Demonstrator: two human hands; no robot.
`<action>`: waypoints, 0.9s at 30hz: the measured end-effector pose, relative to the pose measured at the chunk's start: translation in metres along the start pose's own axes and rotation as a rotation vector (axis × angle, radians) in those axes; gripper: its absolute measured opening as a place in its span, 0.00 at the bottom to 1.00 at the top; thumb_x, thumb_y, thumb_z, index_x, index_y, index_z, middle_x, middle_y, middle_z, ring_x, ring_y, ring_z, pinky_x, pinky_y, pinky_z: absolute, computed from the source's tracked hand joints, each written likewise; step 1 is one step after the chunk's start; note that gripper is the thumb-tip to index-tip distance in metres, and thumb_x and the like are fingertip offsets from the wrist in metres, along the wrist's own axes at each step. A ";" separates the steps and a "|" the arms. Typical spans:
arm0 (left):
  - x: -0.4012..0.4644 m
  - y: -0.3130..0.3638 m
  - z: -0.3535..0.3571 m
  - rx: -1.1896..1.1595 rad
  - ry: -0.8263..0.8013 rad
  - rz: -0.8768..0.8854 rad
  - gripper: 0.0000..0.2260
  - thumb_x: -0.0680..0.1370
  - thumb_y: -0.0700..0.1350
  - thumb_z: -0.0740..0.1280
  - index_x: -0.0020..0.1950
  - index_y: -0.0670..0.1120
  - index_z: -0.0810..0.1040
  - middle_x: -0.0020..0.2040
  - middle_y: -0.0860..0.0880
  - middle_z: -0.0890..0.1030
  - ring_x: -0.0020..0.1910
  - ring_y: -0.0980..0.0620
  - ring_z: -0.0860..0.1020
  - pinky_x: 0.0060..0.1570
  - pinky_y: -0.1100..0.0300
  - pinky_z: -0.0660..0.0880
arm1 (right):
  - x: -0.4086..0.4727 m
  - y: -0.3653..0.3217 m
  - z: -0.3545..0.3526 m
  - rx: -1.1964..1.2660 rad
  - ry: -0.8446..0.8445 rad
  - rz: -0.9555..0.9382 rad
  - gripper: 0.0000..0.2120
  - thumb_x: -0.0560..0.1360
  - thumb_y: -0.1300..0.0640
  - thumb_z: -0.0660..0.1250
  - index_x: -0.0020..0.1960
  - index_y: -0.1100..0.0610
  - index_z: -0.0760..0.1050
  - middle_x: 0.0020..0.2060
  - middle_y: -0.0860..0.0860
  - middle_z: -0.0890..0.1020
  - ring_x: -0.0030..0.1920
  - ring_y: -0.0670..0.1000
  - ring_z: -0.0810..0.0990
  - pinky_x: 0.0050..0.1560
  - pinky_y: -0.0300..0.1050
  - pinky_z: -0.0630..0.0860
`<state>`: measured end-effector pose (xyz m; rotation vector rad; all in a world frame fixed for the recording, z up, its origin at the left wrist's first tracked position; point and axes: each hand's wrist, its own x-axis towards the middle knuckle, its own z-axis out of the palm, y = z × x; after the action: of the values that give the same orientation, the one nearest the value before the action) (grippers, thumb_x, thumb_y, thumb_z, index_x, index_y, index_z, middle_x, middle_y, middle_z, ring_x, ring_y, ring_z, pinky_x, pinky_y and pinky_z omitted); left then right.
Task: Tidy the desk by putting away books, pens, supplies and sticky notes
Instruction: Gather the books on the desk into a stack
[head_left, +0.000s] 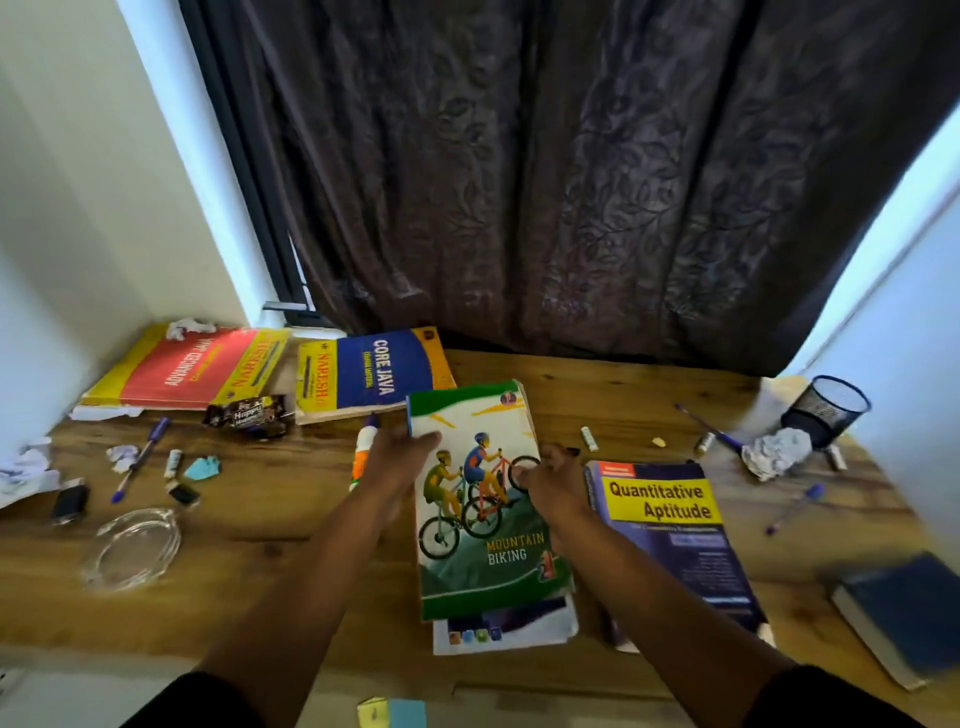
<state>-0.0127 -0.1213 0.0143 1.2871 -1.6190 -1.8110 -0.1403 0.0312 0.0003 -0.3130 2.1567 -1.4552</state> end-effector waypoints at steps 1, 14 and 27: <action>-0.003 -0.010 0.010 0.022 -0.008 -0.022 0.08 0.78 0.42 0.72 0.56 0.47 0.83 0.54 0.45 0.86 0.53 0.44 0.84 0.60 0.40 0.79 | -0.001 0.009 -0.006 -0.055 0.017 -0.011 0.11 0.75 0.63 0.71 0.54 0.50 0.77 0.50 0.50 0.84 0.52 0.54 0.81 0.52 0.48 0.79; -0.035 -0.043 0.076 0.452 0.064 0.006 0.21 0.80 0.44 0.68 0.72 0.43 0.72 0.69 0.43 0.78 0.67 0.43 0.76 0.59 0.59 0.71 | 0.007 0.071 -0.034 -0.660 -0.097 -0.201 0.23 0.72 0.50 0.71 0.66 0.53 0.74 0.66 0.53 0.74 0.63 0.55 0.76 0.58 0.48 0.79; -0.003 0.002 0.004 0.620 0.287 0.144 0.14 0.79 0.48 0.69 0.63 0.46 0.78 0.60 0.45 0.81 0.58 0.43 0.80 0.49 0.57 0.73 | 0.028 0.011 0.015 -0.937 -0.171 -0.683 0.30 0.76 0.44 0.67 0.75 0.50 0.64 0.72 0.53 0.71 0.72 0.60 0.69 0.69 0.57 0.71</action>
<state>-0.0152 -0.1173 0.0174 1.5366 -2.1126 -1.0040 -0.1548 0.0106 -0.0225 -1.5475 2.5562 -0.5139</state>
